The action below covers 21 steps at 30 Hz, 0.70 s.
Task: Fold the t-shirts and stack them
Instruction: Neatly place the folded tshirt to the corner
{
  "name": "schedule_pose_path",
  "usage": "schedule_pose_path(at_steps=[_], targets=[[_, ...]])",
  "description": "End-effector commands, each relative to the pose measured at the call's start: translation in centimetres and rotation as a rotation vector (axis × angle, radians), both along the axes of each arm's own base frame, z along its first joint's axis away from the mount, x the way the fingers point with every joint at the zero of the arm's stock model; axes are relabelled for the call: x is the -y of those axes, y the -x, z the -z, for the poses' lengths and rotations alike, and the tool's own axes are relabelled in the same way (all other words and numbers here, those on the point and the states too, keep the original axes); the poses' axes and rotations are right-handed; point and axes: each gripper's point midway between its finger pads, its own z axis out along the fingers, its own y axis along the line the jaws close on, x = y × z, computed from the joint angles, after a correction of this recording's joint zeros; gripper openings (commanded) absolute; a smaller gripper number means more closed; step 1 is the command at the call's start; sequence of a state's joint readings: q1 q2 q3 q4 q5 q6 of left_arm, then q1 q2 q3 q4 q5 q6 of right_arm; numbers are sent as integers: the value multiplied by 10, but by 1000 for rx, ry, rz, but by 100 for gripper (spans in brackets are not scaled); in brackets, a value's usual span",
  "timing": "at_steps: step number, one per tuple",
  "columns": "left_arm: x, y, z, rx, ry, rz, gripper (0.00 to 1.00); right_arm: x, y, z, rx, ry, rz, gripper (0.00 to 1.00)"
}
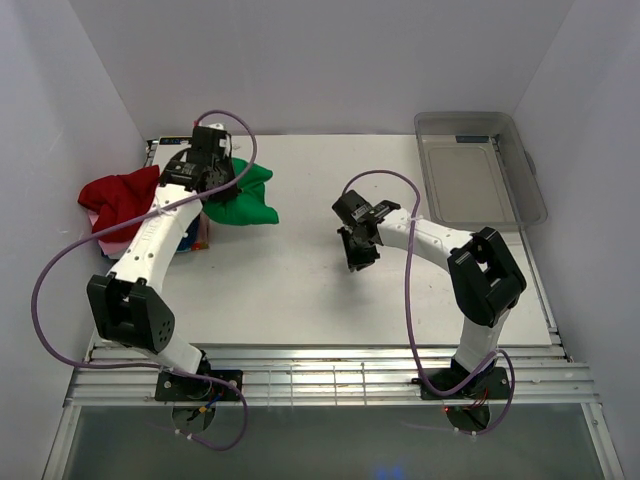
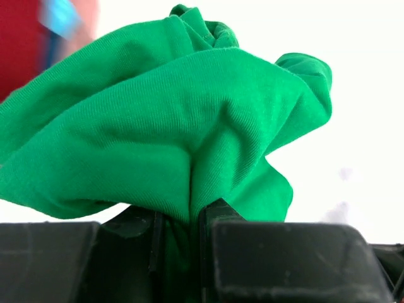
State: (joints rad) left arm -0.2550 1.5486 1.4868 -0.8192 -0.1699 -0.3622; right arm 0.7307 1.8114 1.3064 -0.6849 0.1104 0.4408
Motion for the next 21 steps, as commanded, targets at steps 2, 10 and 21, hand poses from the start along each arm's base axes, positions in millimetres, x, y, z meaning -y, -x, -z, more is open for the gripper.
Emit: schedule_pose_path(at_steps=[2,10,21], targets=[[-59,-12,-61,109,-113,-80,0,0,5,-5,3,-25,-37,25],[-120,-23,-84,164,-177,-194,0,11,19,-6,-9,-12,-44,25],[-219,-18,-79,187,-122,-381,0,23,32,-32,2,-30,7,25]])
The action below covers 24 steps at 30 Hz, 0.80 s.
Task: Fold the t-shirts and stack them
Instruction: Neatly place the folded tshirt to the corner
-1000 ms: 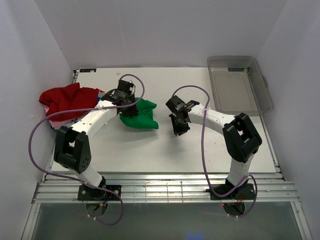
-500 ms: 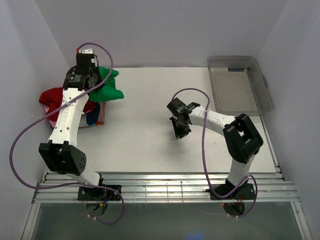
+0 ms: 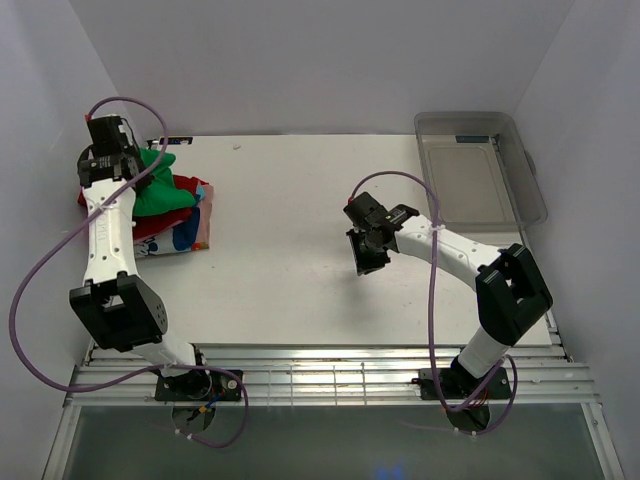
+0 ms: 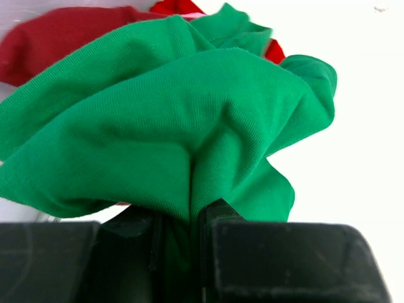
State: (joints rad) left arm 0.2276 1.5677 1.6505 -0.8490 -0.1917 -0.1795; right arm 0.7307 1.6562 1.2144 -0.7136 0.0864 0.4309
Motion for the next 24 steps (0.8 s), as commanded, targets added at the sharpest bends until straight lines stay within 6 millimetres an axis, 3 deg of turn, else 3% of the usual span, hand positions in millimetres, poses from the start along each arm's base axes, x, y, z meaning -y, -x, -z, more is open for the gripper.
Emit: schedule_pose_path(at_steps=[1,5,14,19,22,23,24], targets=[[-18,-12,-23,105,19,-13,0,8,9,-7,-13,10,28,25],[-44,-10,-15,111,58,-60,0,13,14,-7,-25,25,37,25],[-90,-8,34,90,113,-158,0,22,22,-10,-43,57,49,25],[-104,-19,77,41,117,-194,0,26,26,-15,-41,61,61,25],[-105,-24,97,26,144,-213,11,27,29,-18,-43,57,71,25],[-107,-25,95,35,145,-222,13,27,30,-19,-40,56,73,25],[-108,-24,93,44,141,-235,24,29,32,-18,-47,62,74,25]])
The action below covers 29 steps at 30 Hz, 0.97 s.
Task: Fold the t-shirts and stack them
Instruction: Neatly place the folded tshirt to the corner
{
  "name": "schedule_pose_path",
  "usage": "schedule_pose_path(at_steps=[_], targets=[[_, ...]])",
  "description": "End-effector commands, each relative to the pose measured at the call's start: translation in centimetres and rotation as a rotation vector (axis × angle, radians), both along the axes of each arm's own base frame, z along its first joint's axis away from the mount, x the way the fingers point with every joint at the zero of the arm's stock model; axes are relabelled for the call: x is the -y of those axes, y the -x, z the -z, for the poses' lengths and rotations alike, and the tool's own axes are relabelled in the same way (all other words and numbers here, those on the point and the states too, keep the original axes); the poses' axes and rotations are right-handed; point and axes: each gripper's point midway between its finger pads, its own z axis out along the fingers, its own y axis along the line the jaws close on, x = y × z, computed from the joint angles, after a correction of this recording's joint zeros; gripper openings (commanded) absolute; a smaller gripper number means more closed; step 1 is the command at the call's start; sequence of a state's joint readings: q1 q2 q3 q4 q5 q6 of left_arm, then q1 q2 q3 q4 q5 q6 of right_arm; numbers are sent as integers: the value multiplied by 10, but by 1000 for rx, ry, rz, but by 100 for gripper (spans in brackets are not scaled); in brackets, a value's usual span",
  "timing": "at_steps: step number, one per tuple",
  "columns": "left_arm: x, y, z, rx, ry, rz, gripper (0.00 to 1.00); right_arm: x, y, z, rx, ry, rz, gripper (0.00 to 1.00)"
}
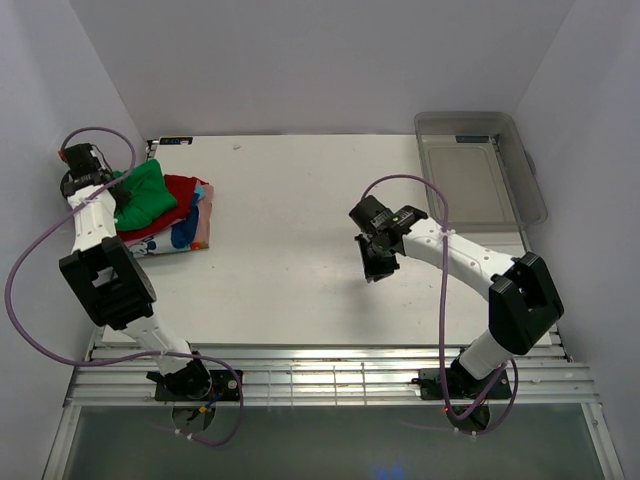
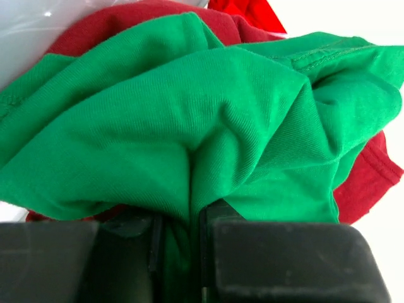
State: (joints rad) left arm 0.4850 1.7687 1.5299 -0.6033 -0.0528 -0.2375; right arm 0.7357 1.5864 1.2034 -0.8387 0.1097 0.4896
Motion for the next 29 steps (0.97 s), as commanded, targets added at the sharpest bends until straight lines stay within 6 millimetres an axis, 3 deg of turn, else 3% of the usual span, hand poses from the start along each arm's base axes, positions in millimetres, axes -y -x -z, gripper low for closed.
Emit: schedule_pose_path(at_steps=[1,4,5,6,7,8,13,16,20,22,25,27,29], targets=[[-10,-8,-16,83,-28,-66,30,9,10,-5,-2,18,19,25],[-18,1,-37,125,-65,-155,53,12,14,-2,-9,21,25,25],[-16,7,-60,176,-89,-179,69,13,15,-2,-8,18,26,25],[-17,18,-58,175,-111,-215,73,12,16,-1,-10,17,25,25],[-14,20,-70,225,-130,-229,98,13,18,1,-16,16,27,25],[-9,32,-99,294,-166,-242,98,12,18,1,-16,16,25,25],[-6,67,-134,357,-247,-316,98,5,11,-5,17,-16,11,26],[0,73,-152,382,-261,-326,98,-5,5,-15,42,-60,-7,28],[29,61,-177,429,-251,-254,98,-15,-3,-30,74,-93,-18,28],[55,45,-175,445,-213,-165,98,-18,-8,-38,98,-112,-17,28],[106,26,-151,430,-137,1,98,-23,-14,-50,129,-135,-16,27],[131,25,-127,395,-94,65,98,-26,-20,-59,161,-155,-1,27],[161,24,-125,413,-43,131,98,-29,-30,-75,211,-172,10,27]])
